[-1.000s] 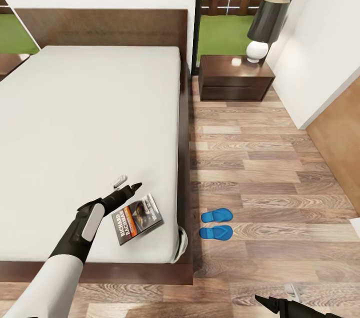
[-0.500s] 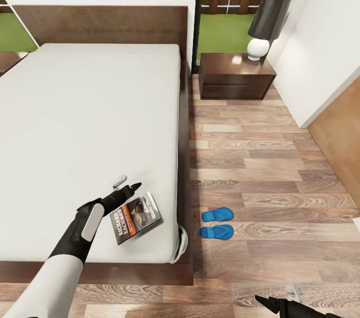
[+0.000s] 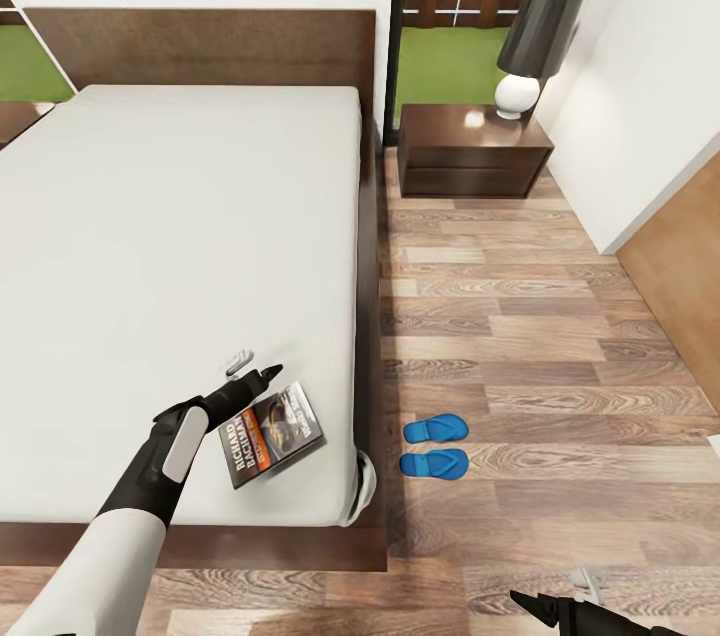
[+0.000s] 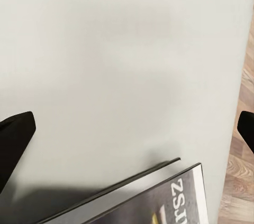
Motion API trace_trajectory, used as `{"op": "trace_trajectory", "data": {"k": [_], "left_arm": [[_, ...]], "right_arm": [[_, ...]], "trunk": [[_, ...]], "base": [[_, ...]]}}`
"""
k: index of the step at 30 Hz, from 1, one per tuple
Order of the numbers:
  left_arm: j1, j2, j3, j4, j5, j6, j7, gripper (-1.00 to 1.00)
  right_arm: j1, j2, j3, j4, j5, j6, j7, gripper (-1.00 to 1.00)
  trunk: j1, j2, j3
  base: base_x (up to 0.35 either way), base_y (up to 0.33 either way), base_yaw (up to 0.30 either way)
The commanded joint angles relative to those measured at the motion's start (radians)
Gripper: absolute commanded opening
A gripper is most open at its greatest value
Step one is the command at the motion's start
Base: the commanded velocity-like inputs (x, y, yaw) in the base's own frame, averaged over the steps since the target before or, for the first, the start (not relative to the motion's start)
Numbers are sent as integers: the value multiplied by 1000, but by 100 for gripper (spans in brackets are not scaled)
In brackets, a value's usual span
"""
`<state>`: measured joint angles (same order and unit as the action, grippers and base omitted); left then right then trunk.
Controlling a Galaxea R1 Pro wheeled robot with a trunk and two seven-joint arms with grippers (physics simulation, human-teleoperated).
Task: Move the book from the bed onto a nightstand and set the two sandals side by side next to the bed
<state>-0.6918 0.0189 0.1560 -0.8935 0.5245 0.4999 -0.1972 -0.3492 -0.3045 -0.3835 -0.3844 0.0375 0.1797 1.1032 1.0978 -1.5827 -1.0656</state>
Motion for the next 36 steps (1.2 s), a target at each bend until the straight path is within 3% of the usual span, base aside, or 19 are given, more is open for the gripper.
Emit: {"op": "trace_trajectory", "data": {"k": [1,36], "left_arm": [[0,0,2,1,3,9,-1,100],[0,0,2,1,3,9,-1,100]], "right_arm": [[-1,1,-8,-1,4,10,6,100],[-1,1,-8,-1,4,10,6,100]], "trunk": [[0,0,-1],[0,0,-1]], "base": [[0,0,0],[-46,0,0]]}}
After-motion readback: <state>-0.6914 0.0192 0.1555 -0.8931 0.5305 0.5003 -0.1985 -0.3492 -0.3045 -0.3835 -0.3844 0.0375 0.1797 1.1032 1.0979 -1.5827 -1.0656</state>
